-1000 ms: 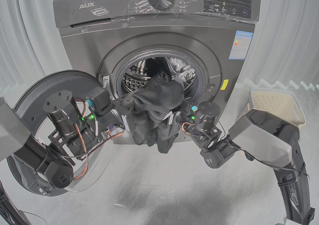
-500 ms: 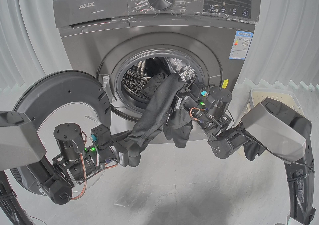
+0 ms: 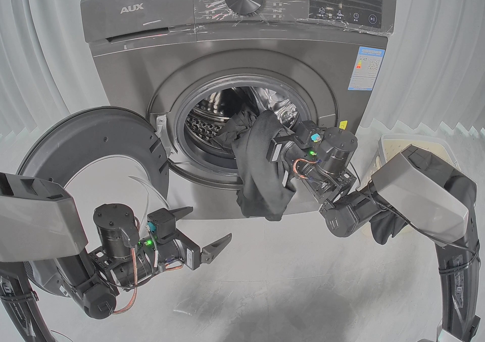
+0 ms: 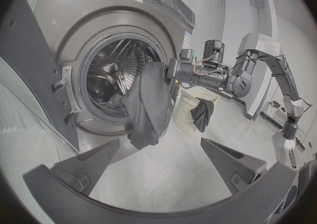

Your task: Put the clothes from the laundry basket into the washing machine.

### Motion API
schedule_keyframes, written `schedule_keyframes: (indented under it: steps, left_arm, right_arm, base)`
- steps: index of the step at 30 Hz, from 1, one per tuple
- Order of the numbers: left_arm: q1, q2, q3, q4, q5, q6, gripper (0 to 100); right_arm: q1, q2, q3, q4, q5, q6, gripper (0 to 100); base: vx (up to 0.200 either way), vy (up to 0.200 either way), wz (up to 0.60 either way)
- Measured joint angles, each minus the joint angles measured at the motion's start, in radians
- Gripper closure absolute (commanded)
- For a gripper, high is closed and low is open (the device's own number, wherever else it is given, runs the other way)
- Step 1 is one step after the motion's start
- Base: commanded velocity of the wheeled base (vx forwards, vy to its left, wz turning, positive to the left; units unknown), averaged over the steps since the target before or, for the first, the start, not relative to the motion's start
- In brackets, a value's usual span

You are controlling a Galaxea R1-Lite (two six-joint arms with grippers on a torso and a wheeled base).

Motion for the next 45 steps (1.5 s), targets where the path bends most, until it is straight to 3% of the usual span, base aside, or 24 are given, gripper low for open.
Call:
schedule_keyframes:
  steps: [16,34,45]
  left_arm:
    - [0.007,0.119,-0.228,0.003,0.043,-0.013,0]
    - [0.049,0.288,-0.499,0.024,0.046,-0.015,0]
    - [0.052,0.319,-0.6,0.083,0.045,-0.023,0]
  right_arm:
    - [0.069,-0.057,0.089,-0.014,0.002,0.001,100]
    - [0.174,-0.141,0.211,-0.029,0.002,0.009,100]
    - [0.194,-0.154,0.261,-0.033,0.002,0.01,100]
  base:
    - [0.0,0.0,0.0]
    - [0.0,0.0,0.0]
    - [0.0,0.0,0.0]
